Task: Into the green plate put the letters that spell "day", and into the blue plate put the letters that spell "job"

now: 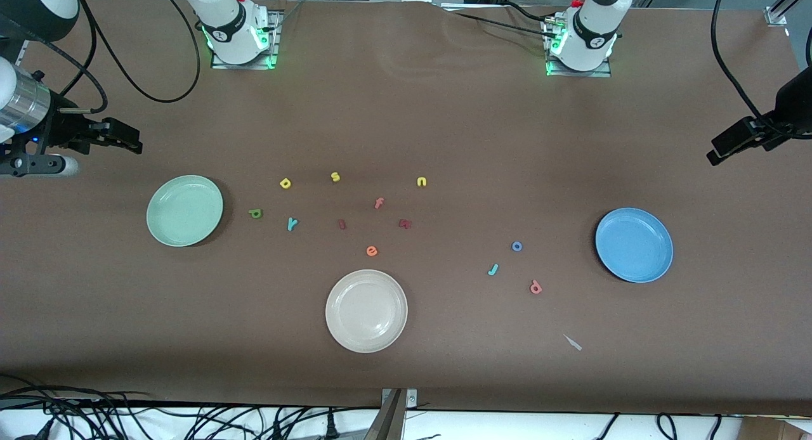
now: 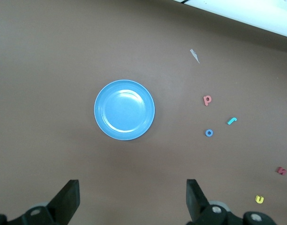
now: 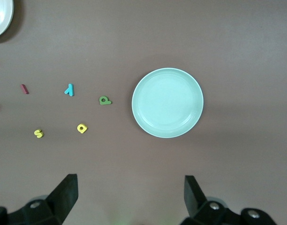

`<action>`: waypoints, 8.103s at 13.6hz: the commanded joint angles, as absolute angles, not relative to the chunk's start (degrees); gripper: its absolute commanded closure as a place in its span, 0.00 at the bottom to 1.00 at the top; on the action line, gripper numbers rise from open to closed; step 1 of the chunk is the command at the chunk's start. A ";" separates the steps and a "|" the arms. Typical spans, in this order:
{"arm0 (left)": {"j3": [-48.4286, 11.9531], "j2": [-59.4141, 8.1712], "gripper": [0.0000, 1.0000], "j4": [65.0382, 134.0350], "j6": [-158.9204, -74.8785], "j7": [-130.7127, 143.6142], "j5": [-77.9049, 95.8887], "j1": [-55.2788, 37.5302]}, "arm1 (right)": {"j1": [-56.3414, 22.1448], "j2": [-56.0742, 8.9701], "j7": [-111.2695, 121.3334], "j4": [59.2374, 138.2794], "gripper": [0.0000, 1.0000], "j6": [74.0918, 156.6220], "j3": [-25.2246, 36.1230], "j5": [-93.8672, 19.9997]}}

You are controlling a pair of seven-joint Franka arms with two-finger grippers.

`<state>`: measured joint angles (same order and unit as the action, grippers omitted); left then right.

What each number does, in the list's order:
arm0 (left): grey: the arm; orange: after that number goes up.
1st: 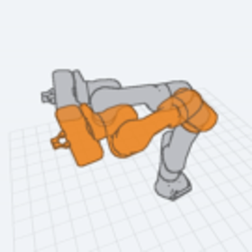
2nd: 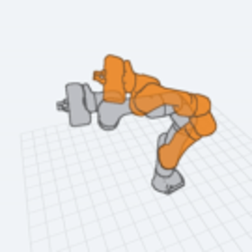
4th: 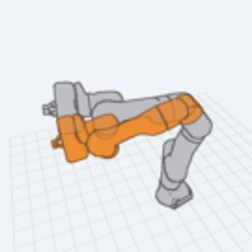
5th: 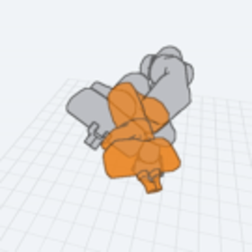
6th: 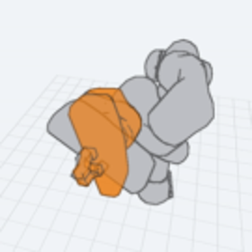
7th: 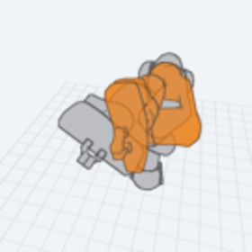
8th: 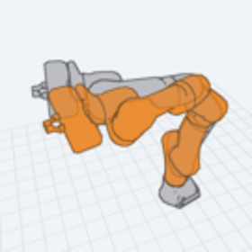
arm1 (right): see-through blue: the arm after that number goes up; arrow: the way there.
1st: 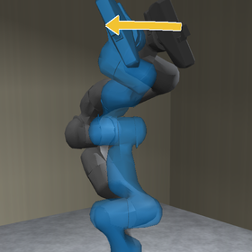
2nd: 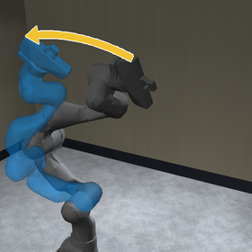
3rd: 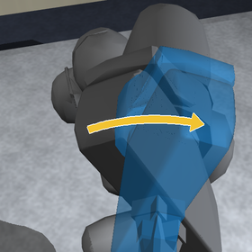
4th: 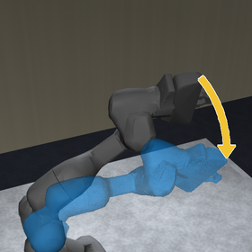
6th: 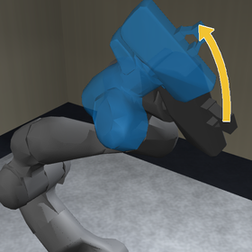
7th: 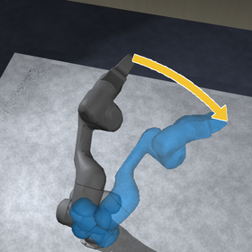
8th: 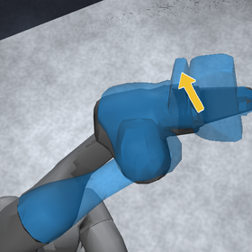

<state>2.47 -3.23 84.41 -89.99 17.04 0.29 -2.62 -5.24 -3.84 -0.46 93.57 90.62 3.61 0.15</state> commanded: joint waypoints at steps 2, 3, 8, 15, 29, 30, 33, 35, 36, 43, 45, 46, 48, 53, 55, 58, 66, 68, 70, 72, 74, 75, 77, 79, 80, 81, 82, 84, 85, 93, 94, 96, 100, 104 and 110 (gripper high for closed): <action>2.46 -3.25 0.00 83.67 -89.21 17.40 1.41 -2.81 | -4.83 -3.96 -0.26 92.81 0.00 89.30 3.43 0.09; 2.46 -3.16 0.00 83.67 -89.12 17.40 1.41 -2.81 | -4.83 -3.96 -0.26 92.81 0.00 89.30 3.43 0.09; 2.37 -3.34 0.00 83.58 -89.21 17.40 0.97 -3.16 | -4.83 -3.96 -0.18 92.81 0.00 89.30 3.43 0.09; 2.37 -3.78 0.00 83.67 -89.21 17.49 0.97 -3.34 | -4.83 -3.96 0.09 92.81 0.00 89.30 3.43 0.09; -1.93 -3.78 0.00 83.58 -89.56 16.52 0.27 -2.81 | -4.75 -3.96 -0.09 92.81 0.00 89.30 3.43 0.09; -1.93 -3.87 0.00 83.58 -89.65 16.52 -1.04 -3.33 | -4.75 -3.96 -0.09 92.81 0.00 89.30 3.43 0.09; -2.37 -6.93 0.00 83.58 -89.74 16.52 -3.95 -3.60 | -4.75 -3.96 -0.09 92.81 0.00 89.30 3.51 0.09; -3.86 -7.47 0.00 84.46 -88.95 16.78 -4.57 -3.52 | -4.75 -3.96 -0.09 92.90 0.00 89.30 3.43 0.09; -4.04 -7.91 0.00 84.64 -88.25 16.79 -4.57 -3.52 | -4.75 -3.96 -0.09 92.81 0.00 89.30 3.43 0.09; -5.10 -8.18 0.00 84.02 -79.56 8.65 -2.99 -1.41 | -4.75 -3.96 0.09 92.90 0.00 89.30 3.52 0.09; -5.27 -8.00 0.00 83.94 -77.62 6.94 -2.64 -0.71 | -4.75 -3.96 0.09 92.90 0.00 89.30 3.52 0.09; -5.53 -7.82 0.00 83.76 -76.65 6.94 -2.46 -0.79 | -4.75 -3.96 0.09 92.90 0.00 89.30 3.52 0.09; -5.62 -7.56 0.00 83.58 -76.73 6.68 -1.07 -0.88 | -4.66 -3.96 0.09 92.90 0.00 89.30 3.52 0.09; -5.71 -7.65 0.00 83.41 -77.08 6.77 0.36 -1.49 | -4.57 -3.96 0.18 92.99 0.00 89.30 3.52 0.09; -5.54 -7.65 0.00 83.41 -77.08 6.77 0.44 -1.49 | -4.48 -3.96 0.18 92.99 0.00 89.30 3.52 0.09; -5.71 -7.65 0.00 83.41 -77.08 6.77 0.18 -1.49 | -4.40 -3.96 0.18 92.99 0.00 89.21 3.52 0.09; -5.71 -7.65 0.00 83.41 -77.08 6.77 -0.09 -1.49 | -4.39 -3.96 0.18 93.08 0.00 89.12 3.52 0.09; -5.89 -7.47 0.00 83.50 -79.96 6.77 -0.17 -1.49 | -4.39 -3.96 0.18 93.08 0.00 89.12 3.52 0.09; -5.98 -7.38 0.00 83.50 -80.59 6.68 -0.18 -1.49 | -4.39 -3.96 0.09 93.08 0.00 89.12 3.52 0.09; -5.80 -7.12 0.00 83.58 -82.08 6.68 -0.18 -1.49 | -4.39 -3.96 -0.26 93.08 0.00 88.69 3.52 0.09; -6.85 -6.68 0.00 83.85 -82.18 6.68 -0.26 -1.41 | -4.39 -3.96 -0.26 93.08 0.00 88.33 3.52 0.09; -6.86 -6.68 0.00 83.76 -82.18 6.68 -0.26 -1.41 | -4.39 -3.96 -0.26 93.08 0.00 88.33 3.52 0.09; -6.77 -6.68 0.00 83.76 -82.96 6.68 -0.18 -1.23 | -4.39 -3.87 -0.26 93.08 0.00 88.24 3.52 0.09; -7.03 -6.33 0.00 84.11 -82.97 6.68 -0.18 -1.32 | -4.48 -3.87 -0.26 92.99 0.00 88.24 3.52 0.09; -7.03 -6.33 0.00 84.11 -82.97 6.68 -0.18 -1.32 | -4.40 -3.87 -0.26 92.99 0.00 88.24 3.52 0.09; -7.03 -6.33 0.00 84.02 -83.06 6.68 -0.26 -1.32 | -4.39 -3.87 0.08 93.08 0.00 88.16 3.52 0.09; -7.12 -6.42 0.00 84.02 -83.14 6.68 -0.26 -1.32 | -4.39 -3.87 0.44 93.08 0.00 88.15 3.52 0.09; -7.29 -6.33 0.00 84.11 -82.97 6.68 -0.26 -1.41 | -4.39 -3.87 0.70 93.16 0.00 87.98 3.52 0.09; -7.29 -6.33 0.00 83.94 -83.06 6.68 -0.26 -1.41 | -4.48 -3.87 0.62 93.16 0.00 87.63 3.52 0.17; -7.38 -6.50 0.00 83.93 -83.06 6.68 -0.26 -1.41 | -4.92 -3.96 0.70 92.99 0.00 88.33 3.25 0.35; -7.38 -6.42 0.00 83.94 -82.97 6.68 -0.26 -1.49 | -4.92 -3.96 0.70 92.99 0.00 88.42 3.25 0.26; -7.30 -6.50 0.00 83.85 -83.06 6.68 -0.35 -1.41 | -4.92 -3.96 0.88 92.99 0.00 87.89 3.25 0.35; -7.12 -6.59 0.00 83.76 -83.23 6.68 -0.35 -1.41 | -4.66 -5.44 0.70 93.16 0.00 88.06 3.25 0.00; -7.12 -6.59 0.00 83.76 -84.73 6.59 -0.35 -1.41 | -4.57 -6.50 0.09 94.48 0.00 89.12 3.43 -4.22; -7.21 -6.68 0.00 83.67 -85.08 6.59 -1.58 -1.49 | -5.27 -6.33 -6.40 100.63 0.00 94.91 -0.08 -4.48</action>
